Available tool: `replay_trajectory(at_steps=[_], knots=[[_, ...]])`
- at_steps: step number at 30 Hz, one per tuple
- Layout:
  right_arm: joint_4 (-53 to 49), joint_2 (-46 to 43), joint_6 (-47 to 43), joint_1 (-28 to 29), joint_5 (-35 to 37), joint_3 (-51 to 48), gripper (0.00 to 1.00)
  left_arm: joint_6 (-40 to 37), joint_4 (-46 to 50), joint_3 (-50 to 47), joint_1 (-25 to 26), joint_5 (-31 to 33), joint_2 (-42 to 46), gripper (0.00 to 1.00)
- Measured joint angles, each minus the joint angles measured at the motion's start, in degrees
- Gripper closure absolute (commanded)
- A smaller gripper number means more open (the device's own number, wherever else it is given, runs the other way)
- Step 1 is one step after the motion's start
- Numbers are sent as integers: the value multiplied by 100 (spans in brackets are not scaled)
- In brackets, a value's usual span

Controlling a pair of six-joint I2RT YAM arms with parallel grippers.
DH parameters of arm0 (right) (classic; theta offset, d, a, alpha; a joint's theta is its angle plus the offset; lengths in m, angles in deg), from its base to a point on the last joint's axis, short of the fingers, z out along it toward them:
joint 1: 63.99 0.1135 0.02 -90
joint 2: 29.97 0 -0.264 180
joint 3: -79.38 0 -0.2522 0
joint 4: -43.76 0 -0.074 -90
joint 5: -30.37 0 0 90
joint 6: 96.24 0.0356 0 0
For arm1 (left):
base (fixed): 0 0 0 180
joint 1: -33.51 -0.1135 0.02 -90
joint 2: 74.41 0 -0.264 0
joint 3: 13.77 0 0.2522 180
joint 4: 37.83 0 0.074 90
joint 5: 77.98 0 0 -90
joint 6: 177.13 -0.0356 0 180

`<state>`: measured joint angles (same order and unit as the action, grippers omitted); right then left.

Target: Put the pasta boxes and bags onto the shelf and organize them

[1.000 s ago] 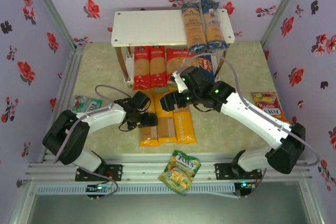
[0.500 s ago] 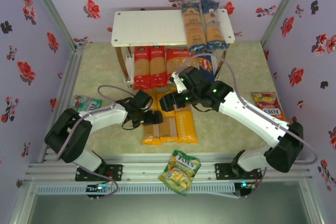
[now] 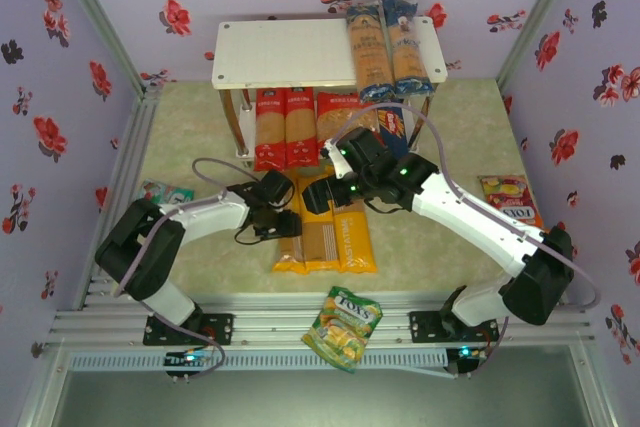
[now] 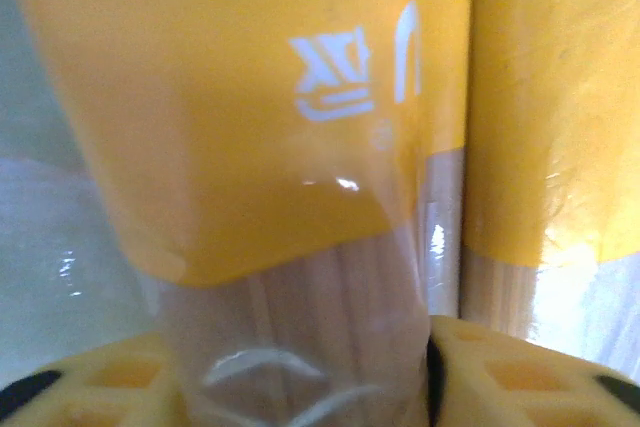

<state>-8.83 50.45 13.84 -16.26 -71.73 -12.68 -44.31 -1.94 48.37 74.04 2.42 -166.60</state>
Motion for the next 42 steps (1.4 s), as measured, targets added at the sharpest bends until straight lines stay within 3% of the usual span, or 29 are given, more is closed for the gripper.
replay_trajectory(at_steps=[2,6,11,16,25,33,37,42], knots=[[0,0,2,0,0,0,9,24,-98,-2,-57,-144,72,79],[0,0,7,0,0,0,9,4,-302,-72,-136,-334,151,83],[-2,7,9,0,0,0,9,-13,-345,-175,-210,-463,264,100],[-31,24,7,-11,9,2,9,-155,151,-249,-254,-568,566,100],[-208,28,-13,-109,107,136,8,-518,1882,2,-273,-1073,1403,100],[-466,17,-74,-579,317,262,8,-1189,3713,1589,-409,-1539,2321,100],[-514,-92,-74,-944,407,260,8,-1519,4398,2780,-662,-1683,2411,100],[-516,-201,-72,-986,330,247,9,-1965,5062,4671,-1130,-1827,2076,100]])
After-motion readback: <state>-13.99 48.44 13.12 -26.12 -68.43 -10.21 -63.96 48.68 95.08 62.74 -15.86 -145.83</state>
